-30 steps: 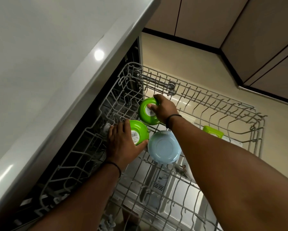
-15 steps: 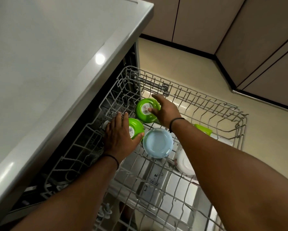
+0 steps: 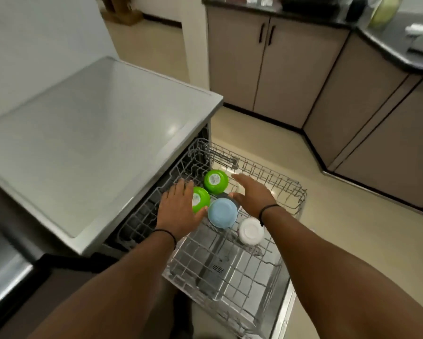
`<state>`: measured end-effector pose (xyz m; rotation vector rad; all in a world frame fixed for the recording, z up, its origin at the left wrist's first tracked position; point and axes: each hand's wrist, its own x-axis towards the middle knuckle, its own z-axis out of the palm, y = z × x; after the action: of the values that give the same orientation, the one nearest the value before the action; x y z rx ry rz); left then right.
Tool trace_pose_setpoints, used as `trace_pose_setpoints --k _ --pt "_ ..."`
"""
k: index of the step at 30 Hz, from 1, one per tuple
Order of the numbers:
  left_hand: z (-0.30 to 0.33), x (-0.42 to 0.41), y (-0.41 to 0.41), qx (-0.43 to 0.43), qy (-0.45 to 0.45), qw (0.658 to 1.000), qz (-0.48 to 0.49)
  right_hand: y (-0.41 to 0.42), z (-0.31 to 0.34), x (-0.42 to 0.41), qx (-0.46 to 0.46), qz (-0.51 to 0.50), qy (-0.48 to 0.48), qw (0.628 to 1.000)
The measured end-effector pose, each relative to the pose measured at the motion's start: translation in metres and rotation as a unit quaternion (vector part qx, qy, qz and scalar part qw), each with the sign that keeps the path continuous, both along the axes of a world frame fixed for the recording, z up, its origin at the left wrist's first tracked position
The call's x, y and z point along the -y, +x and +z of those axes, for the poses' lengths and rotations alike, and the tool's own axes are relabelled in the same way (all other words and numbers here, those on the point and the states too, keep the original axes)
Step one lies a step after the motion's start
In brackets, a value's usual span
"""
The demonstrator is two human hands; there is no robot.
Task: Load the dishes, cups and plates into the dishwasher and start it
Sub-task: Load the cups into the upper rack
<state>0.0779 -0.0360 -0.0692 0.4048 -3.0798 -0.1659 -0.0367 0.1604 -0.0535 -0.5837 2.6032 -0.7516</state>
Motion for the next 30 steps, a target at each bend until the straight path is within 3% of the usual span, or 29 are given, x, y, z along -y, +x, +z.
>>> trace_pose_setpoints --k 6,14,23,30 --pt "0.098 0.014 0.059 -0.063 -0.049 0.996 0.042 0.035 0.088 0.031 -0.071 0.087 -0.025 0.993" --pt "0.193 0.102 0.195 -0.114 -0.095 0.965 0.218 0.108 0.184 0.138 -0.111 0.224 -0.059 0.966" --pt "0.206 0.232 0.389 -0.127 -0.089 0.890 0.428 0.248 0.212 0.314 -0.118 0.358 -0.095 0.921" --pt "0.201 0.328 0.457 -0.134 -0.063 0.877 0.458 0.336 0.207 0.436 -0.073 0.383 -0.089 0.917"
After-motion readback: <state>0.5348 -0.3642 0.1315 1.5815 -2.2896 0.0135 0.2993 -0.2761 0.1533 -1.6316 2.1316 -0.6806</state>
